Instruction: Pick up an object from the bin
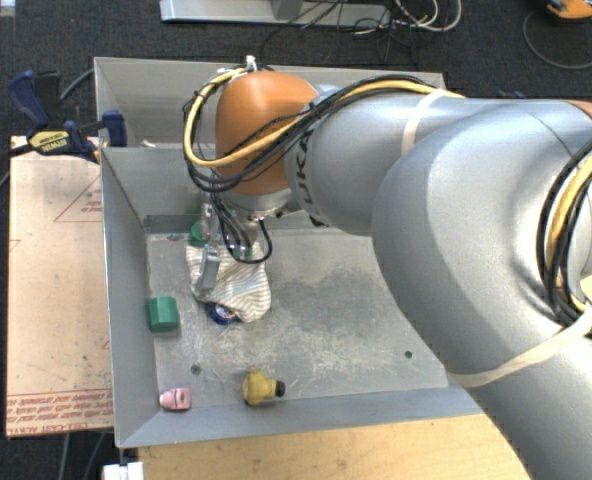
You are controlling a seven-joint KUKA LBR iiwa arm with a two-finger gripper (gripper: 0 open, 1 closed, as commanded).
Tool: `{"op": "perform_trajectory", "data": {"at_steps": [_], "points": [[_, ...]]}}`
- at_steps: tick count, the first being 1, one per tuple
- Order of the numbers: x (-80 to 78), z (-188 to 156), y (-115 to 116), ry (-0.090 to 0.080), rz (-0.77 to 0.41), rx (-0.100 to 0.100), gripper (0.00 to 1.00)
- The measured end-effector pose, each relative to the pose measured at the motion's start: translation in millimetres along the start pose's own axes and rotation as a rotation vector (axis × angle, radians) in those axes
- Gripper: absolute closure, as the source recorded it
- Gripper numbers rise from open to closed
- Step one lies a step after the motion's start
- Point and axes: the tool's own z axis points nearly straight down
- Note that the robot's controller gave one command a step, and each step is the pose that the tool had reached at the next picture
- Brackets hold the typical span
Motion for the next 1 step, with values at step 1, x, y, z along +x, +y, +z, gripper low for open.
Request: {"op": "perform_trajectory", "data": {"at_steps": [1], "points": [[65.1, 3.9, 7.0, 0.014, 0.359, 0.005, 1.00]]}}
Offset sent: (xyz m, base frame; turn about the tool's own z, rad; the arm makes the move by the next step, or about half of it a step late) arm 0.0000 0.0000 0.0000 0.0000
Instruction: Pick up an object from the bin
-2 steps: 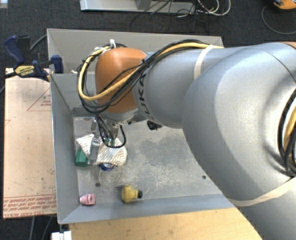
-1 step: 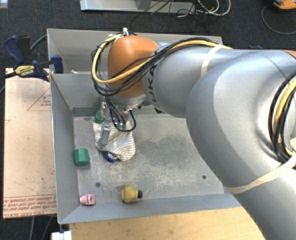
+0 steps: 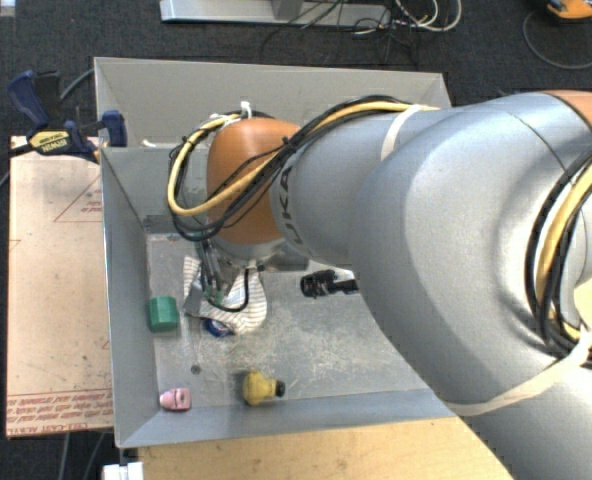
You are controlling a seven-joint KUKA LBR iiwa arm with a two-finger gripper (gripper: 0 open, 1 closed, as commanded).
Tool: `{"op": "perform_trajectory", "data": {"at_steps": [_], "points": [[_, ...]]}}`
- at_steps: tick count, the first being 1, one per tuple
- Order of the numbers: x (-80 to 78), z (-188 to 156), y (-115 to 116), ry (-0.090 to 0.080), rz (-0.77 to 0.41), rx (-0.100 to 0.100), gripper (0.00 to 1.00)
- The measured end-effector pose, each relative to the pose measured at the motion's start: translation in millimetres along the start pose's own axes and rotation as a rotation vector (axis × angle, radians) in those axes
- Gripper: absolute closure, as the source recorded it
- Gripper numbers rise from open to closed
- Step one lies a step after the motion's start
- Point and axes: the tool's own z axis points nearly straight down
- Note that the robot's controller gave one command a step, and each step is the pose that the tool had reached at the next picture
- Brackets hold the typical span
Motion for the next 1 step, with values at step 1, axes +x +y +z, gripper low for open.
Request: {"op": "perform_trajectory", "data": {"at_steps": [1], "points": [[0.0, 0.0, 0.0, 0.000, 0.000, 0.000, 1.00]]}}
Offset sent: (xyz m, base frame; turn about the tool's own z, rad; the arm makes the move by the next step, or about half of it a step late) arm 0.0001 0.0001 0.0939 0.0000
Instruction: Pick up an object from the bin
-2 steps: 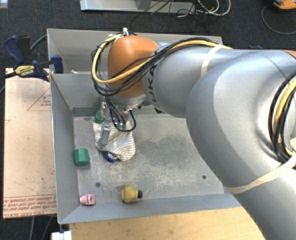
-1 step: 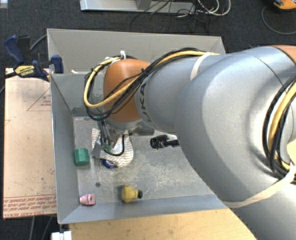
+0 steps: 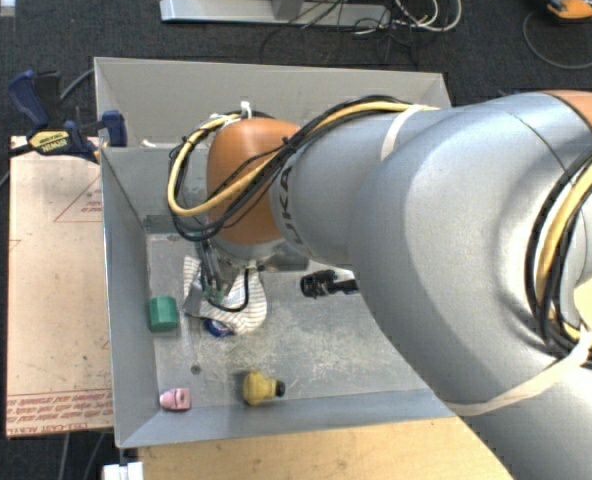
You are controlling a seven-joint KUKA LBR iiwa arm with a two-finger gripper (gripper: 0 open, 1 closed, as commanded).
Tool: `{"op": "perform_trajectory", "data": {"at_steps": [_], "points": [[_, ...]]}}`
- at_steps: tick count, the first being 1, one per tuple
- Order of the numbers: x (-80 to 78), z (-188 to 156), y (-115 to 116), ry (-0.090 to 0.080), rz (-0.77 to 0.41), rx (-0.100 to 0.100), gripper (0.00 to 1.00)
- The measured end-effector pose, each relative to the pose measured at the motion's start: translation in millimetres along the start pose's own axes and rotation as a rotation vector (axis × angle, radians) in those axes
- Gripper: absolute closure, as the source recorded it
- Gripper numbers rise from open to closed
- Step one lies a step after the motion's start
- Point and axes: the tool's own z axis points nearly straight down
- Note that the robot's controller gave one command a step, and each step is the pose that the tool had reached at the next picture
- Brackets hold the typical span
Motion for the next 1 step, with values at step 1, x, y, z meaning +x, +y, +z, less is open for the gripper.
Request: {"op": "perform_trajectory", "data": {"at_steps": [1], "points": [[1.4, -6.6, -1.8, 0.005, 0.000, 0.006, 1.00]]}}
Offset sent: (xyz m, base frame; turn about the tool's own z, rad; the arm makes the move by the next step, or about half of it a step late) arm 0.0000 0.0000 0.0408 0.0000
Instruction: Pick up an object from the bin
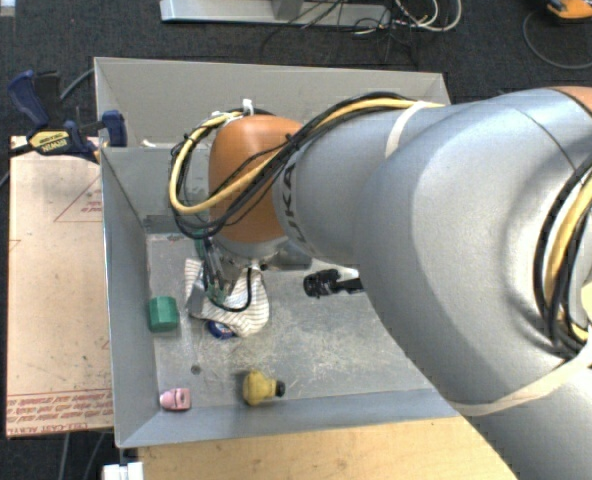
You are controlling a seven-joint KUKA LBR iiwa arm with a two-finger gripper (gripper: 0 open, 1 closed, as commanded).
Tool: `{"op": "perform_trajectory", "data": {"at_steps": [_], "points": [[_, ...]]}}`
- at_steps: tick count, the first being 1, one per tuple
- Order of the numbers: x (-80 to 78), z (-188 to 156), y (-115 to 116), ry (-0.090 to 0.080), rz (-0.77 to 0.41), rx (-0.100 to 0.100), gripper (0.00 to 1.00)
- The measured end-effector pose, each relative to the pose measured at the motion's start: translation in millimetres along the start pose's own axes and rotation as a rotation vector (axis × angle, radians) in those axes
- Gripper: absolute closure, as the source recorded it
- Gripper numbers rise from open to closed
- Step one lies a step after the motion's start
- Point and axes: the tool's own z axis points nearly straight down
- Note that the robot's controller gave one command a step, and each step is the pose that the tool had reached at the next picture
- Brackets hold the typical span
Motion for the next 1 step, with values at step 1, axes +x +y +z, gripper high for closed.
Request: {"op": "perform_trajectory", "data": {"at_steps": [1], "points": [[-0.7, -26.7, 1.1, -0.003, -0.001, -0.004, 1.00]]}}
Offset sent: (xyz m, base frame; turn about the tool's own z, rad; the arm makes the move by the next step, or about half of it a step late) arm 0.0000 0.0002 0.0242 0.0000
